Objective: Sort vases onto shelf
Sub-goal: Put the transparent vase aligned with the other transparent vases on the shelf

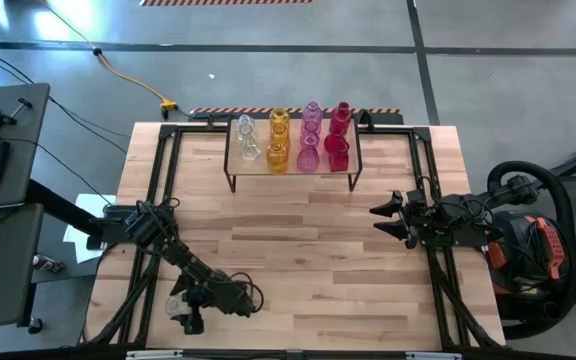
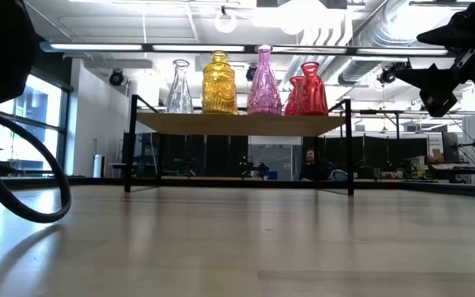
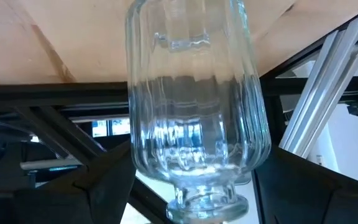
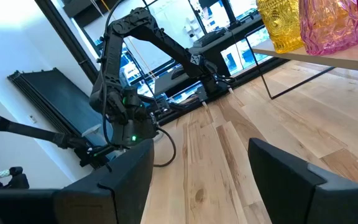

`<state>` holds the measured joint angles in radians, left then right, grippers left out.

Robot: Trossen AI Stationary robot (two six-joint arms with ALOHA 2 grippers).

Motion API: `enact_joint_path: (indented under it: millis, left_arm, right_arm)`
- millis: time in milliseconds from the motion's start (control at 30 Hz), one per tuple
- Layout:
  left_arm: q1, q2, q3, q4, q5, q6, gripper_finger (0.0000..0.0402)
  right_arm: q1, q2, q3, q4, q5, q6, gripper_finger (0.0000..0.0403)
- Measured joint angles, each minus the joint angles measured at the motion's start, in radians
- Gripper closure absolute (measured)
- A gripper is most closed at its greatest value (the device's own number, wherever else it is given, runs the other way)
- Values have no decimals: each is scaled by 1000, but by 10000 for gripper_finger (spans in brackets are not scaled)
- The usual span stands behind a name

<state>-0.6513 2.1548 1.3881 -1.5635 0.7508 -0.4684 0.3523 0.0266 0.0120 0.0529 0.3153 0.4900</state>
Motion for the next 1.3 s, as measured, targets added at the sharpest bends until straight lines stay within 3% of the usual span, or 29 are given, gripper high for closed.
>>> enact_joint_path:
  millis: [533, 967, 1067, 1300]
  left_arm:
    - [16, -27, 61, -7, -40, -92, 98]
    - [18, -168, 61, -3, -65, -220, 98]
    - [-3, -241, 61, 36, -98, -307, 98]
    - [-104, -432, 61, 157, -318, -649, 98]
  right_arm:
    - [0, 0, 0, 0, 0, 0, 158]
    - [0, 0, 0, 0, 0, 0, 158]
    - [0, 0, 0, 0, 0, 0, 158]
    - [0, 0, 0, 0, 0, 0, 158]
